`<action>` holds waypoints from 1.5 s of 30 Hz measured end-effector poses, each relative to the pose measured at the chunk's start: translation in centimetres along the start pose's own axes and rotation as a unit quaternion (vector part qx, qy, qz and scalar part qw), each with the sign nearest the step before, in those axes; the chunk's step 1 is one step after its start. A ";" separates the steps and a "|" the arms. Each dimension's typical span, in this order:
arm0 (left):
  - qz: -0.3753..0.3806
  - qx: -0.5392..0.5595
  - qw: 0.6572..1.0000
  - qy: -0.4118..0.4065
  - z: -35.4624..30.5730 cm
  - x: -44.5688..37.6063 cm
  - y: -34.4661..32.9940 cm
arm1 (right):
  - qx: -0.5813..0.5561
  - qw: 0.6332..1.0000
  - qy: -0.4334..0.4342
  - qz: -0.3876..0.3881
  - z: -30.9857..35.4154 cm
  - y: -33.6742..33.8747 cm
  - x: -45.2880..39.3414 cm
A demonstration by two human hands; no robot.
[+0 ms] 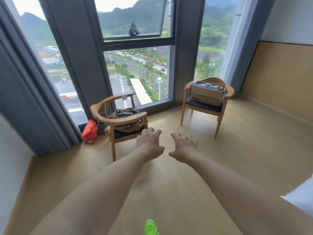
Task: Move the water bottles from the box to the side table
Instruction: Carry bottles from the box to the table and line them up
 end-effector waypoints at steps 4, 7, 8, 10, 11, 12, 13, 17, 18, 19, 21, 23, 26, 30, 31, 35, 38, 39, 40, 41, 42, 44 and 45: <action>0.009 -0.001 0.999 -0.053 -3.3 -9.9 -2.8 | 0.002 0.998 -0.062 -0.025 -5.6 1.2 -7.4; 0.011 0.012 0.996 -0.087 -5.8 -18.0 -3.2 | -0.004 0.993 -0.108 -0.043 -9.4 3.1 -13.0; 0.013 0.014 0.995 -0.096 -6.7 -20.7 -3.1 | -0.006 0.991 -0.123 -0.048 -10.6 4.0 -14.8; 0.010 0.016 0.993 -0.115 -8.7 -25.7 -3.0 | -0.014 0.987 -0.150 -0.054 -13.1 5.4 -18.1; 0.004 0.018 0.992 -0.123 -9.6 -28.1 -3.0 | -0.018 0.985 -0.161 -0.055 -14.3 6.0 -19.6; 0.000 0.023 0.991 -0.131 -10.5 -30.2 -3.2 | -0.021 0.983 -0.173 -0.053 -15.4 6.5 -21.0; 0.003 0.030 0.990 -0.138 -11.3 -32.2 -3.7 | -0.024 0.982 -0.182 -0.049 -16.5 6.6 -22.3; 0.038 0.043 0.986 -0.155 -13.6 -38.4 -7.2 | -0.049 0.974 -0.216 -0.041 -20.2 5.9 -27.2; 0.043 0.040 0.986 -0.156 -14.0 -40.0 -8.0 | -0.055 0.973 -0.220 -0.041 -21.2 5.7 -28.6; 0.045 0.037 0.986 -0.156 -14.3 -41.7 -8.7 | -0.058 0.973 -0.221 -0.038 -22.1 5.5 -30.0; 0.049 0.037 0.985 -0.159 -15.0 -45.3 -10.1 | -0.060 0.973 -0.221 -0.028 -24.2 5.1 -33.3; 0.053 0.041 0.985 -0.160 -15.8 -49.0 -11.5 | -0.059 0.973 -0.223 -0.023 -26.4 4.7 -36.9; 0.058 0.039 0.985 -0.160 -17.5 -55.5 -13.6 | -0.063 0.972 -0.226 -0.026 -30.0 4.5 -43.2; 0.050 0.027 0.986 -0.155 -21.1 -64.9 -14.9 | -0.071 0.973 -0.220 -0.023 -35.5 5.8 -51.9; 0.049 0.023 0.986 -0.155 -22.0 -67.2 -14.9 | -0.073 0.973 -0.217 -0.023 -36.9 6.4 -54.0; 0.039 0.019 0.986 -0.161 -25.5 -75.5 -14.8 | -0.074 0.975 -0.206 -0.028 -41.4 8.8 -61.9; 0.046 0.019 0.986 -0.157 -27.1 -80.6 -16.1 | -0.080 0.976 -0.203 -0.022 -43.7 8.8 -66.8; 0.054 0.016 0.986 -0.155 -27.4 -82.0 -16.9 | -0.082 0.975 -0.204 -0.015 -44.4 8.4 -68.2; 0.061 0.013 0.986 -0.153 -27.5 -83.3 -17.7 | -0.084 0.975 -0.205 -0.008 -45.1 7.9 -69.6; 0.067 0.011 0.986 -0.152 -27.7 -84.7 -18.6 | -0.086 0.974 -0.207 0.000 -45.8 7.3 -70.9; 0.071 0.010 0.986 -0.150 -27.8 -86.3 -19.5 | -0.087 0.974 -0.211 0.007 -46.6 6.7 -72.3; 0.079 0.011 0.985 -0.151 -28.2 -89.6 -21.0 | -0.086 0.972 -0.218 0.020 -48.2 5.8 -75.1; 0.083 0.010 0.985 -0.154 -28.4 -91.3 -21.7 | -0.084 0.971 -0.221 0.024 -49.0 5.3 -76.6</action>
Point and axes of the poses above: each hand's wrist, its own x-axis away from the middle knuckle, its own y-axis out of the back of the hand, z = x × y, the point moved 9 cm from there along -x, towards the middle knuckle, and after that the axes turned 6 degrees about x, right-handed, at the moved point
